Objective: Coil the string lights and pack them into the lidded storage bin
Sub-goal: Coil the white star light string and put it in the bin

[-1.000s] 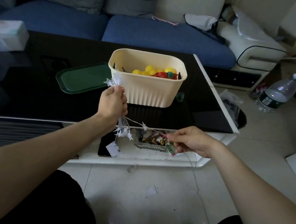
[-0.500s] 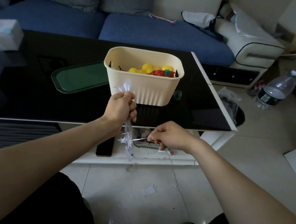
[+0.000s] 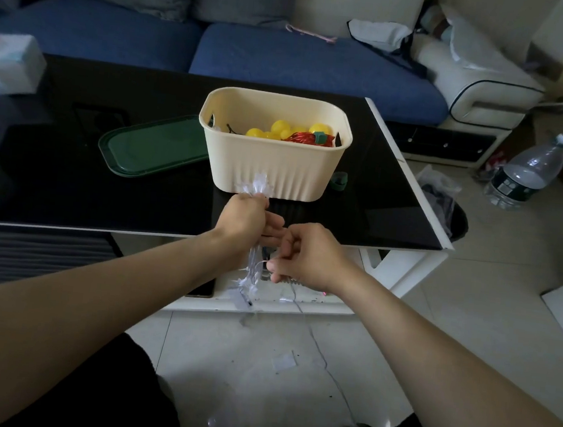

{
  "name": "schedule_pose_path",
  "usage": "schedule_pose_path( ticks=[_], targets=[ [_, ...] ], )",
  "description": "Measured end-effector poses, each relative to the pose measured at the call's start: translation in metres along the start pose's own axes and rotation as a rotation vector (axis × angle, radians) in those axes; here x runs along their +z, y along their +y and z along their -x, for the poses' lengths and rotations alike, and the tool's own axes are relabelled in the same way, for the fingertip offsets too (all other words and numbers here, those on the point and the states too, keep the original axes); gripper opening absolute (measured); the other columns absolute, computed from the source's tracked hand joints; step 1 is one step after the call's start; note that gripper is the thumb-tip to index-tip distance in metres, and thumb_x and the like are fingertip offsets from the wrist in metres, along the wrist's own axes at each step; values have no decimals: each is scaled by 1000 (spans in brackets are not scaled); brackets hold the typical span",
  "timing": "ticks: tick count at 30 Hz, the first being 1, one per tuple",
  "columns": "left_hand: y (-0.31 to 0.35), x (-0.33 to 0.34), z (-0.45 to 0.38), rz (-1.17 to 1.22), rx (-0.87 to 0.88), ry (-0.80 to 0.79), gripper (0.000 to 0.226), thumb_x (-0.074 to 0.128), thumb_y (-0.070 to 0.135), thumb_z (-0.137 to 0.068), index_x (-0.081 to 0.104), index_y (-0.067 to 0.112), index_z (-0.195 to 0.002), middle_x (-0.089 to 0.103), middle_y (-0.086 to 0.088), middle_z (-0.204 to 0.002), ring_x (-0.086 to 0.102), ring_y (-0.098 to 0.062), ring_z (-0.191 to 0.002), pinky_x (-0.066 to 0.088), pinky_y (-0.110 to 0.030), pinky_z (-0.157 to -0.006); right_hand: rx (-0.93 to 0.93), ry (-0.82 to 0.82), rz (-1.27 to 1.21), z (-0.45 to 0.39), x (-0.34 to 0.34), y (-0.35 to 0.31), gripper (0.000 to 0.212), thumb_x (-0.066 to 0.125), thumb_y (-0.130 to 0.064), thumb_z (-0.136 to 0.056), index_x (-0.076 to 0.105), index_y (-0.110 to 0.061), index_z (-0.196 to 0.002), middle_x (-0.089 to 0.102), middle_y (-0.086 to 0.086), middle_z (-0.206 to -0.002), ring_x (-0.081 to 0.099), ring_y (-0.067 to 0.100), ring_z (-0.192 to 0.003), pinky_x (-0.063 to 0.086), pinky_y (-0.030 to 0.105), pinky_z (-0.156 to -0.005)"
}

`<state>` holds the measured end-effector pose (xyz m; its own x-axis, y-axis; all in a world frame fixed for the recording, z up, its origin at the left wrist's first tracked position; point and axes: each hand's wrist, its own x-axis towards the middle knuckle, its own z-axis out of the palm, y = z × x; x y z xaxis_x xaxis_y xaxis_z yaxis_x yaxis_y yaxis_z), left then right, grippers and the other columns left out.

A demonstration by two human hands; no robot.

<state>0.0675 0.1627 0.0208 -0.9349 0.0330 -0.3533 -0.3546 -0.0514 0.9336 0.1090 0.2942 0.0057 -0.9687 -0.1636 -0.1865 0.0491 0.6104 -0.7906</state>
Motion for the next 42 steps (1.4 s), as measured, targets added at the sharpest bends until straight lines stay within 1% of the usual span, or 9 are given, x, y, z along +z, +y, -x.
schedule_pose_path(
  ticks=[5,9,12,20,23,27,32,37,42],
  targets=[
    [-3,2,-1,-50,-30,18,31,33,11,-101,55,0,-81,66,-18,-67,63,-36,-69,57,-53,-80,-58,124,29,-4,11,-3,40,76,-1,-79,41,-17,-64,72,-2,-61,74,9,-65,48,18,-58],
    [-7,-2,-3,-169,-86,-1,27,36,10,-98,57,-2,-87,64,-12,-55,61,-31,-58,54,-40,-63,-139,228,157,-6,16,-4,45,78,-5,-72,42,-23,-51,59,-5,-51,70,21,-65,56,35,-61],
    [-11,-7,-4,-282,-126,-50,23,37,3,-91,55,4,-77,59,-16,-63,56,-27,-50,44,-30,-54,-228,235,292,-4,21,-7,50,81,-11,-69,37,-26,-50,49,-5,-51,61,27,-63,47,37,-56],
    [-9,-11,-1,-453,-244,-190,34,28,-9,-86,51,-6,-61,58,-21,-50,60,-31,-43,55,-51,-76,-324,156,385,-7,22,-11,61,91,-12,-52,33,-32,-50,42,-13,-52,40,5,-50,29,23,-49],
    [-9,-12,0,-426,-265,-222,33,28,-9,-87,52,-8,-65,57,-26,-59,60,-38,-48,55,-54,-64,-287,152,415,-8,22,-8,56,92,-21,-53,37,-28,-49,48,-8,-52,46,8,-51,32,26,-49],
    [-6,-15,2,-315,-304,-213,25,28,-2,-98,49,-6,-84,59,-23,-64,62,-38,-52,53,-35,-43,-127,162,405,-9,14,-3,60,90,-54,-59,44,-17,-53,52,-1,-55,51,16,-55,37,31,-51],
    [-2,-19,3,-243,-293,-205,16,31,-2,-98,44,-2,-89,60,-20,-56,60,-31,-41,54,-33,-42,112,-73,51,-4,-8,5,55,76,-67,-71,56,-16,-70,63,2,-65,55,14,-59,45,32,-62],
    [0,-20,-3,-127,-267,-150,16,29,6,-103,44,0,-108,62,-23,-82,69,-38,-61,58,-37,-50,361,-493,3,3,-23,26,51,75,-51,-83,63,-16,-117,74,5,-110,72,18,-102,55,38,-96],
    [2,-17,-2,-78,-226,-131,22,32,8,-105,46,-3,-118,62,-20,-79,70,-31,-55,60,-38,-51,409,-541,-239,4,-23,22,32,62,-37,-97,70,-6,-96,73,7,-80,71,20,-76,56,40,-88]
  ],
)
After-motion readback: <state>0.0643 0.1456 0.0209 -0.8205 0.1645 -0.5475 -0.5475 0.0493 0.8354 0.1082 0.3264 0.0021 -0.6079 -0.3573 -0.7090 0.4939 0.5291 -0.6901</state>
